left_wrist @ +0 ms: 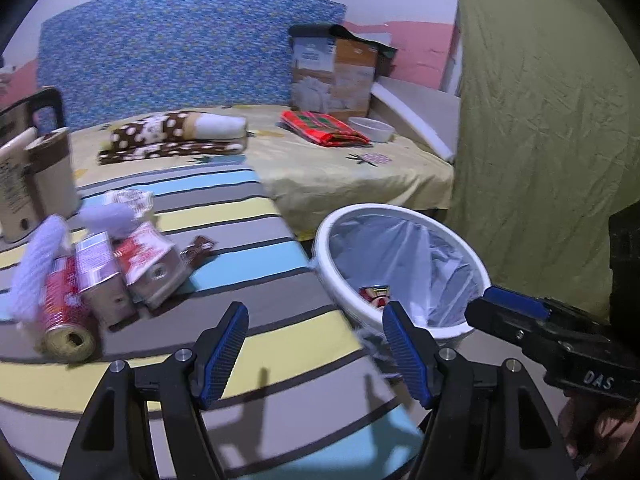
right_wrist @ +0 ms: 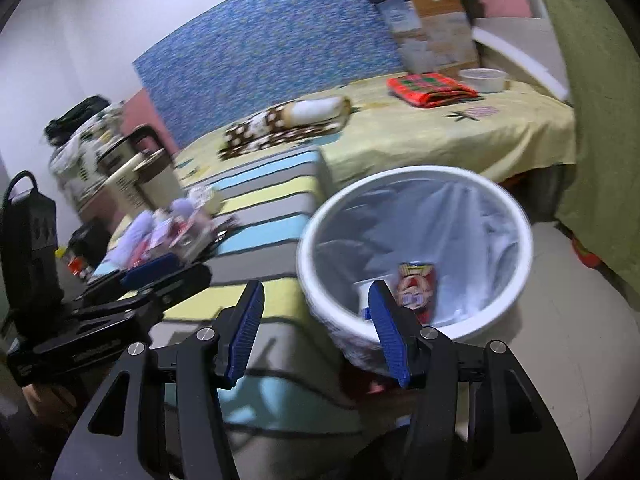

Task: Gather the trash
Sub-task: 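Move both open tools back from the bin to the table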

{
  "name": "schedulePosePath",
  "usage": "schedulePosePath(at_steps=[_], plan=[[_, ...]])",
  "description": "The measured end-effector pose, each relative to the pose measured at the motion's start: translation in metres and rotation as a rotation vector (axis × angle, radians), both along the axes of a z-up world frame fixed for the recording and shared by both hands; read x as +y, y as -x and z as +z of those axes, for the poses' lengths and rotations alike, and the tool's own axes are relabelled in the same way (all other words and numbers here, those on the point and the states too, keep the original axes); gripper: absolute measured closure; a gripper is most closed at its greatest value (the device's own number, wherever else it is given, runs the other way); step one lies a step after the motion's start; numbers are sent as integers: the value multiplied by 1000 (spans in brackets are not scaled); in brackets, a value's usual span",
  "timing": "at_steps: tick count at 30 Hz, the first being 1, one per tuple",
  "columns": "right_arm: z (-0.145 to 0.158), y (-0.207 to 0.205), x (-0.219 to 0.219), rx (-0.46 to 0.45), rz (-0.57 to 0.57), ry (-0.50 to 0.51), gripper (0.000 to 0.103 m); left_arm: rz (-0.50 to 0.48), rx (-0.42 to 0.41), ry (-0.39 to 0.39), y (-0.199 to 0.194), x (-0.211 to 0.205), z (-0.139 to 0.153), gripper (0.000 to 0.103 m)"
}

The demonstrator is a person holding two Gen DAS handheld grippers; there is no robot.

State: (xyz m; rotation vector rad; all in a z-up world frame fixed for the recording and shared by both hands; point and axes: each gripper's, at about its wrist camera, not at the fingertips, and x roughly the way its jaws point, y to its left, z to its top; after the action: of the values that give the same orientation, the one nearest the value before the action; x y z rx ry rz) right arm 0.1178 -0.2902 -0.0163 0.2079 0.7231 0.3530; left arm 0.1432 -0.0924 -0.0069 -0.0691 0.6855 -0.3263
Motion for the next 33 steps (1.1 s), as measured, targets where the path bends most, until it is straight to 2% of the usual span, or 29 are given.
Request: schedulePosePath(at_steps=[8,11,16,27,33], plan=[[2,8,31,-18,85,24,47,103,-17,-21,28,38,2,34],[-1,6,38,-7,102,23,47,136,-7,-9,35,53,-3,34],[-8,6,56,20,140,23,47,183,3,-34,42,72,-10,34],[-8,-7,87,13,219,32,47,288,6,-39,39,110,-13,34],[-5,-17,106,-14,252,65,47,358,3,-67,28,139,-11,34]])
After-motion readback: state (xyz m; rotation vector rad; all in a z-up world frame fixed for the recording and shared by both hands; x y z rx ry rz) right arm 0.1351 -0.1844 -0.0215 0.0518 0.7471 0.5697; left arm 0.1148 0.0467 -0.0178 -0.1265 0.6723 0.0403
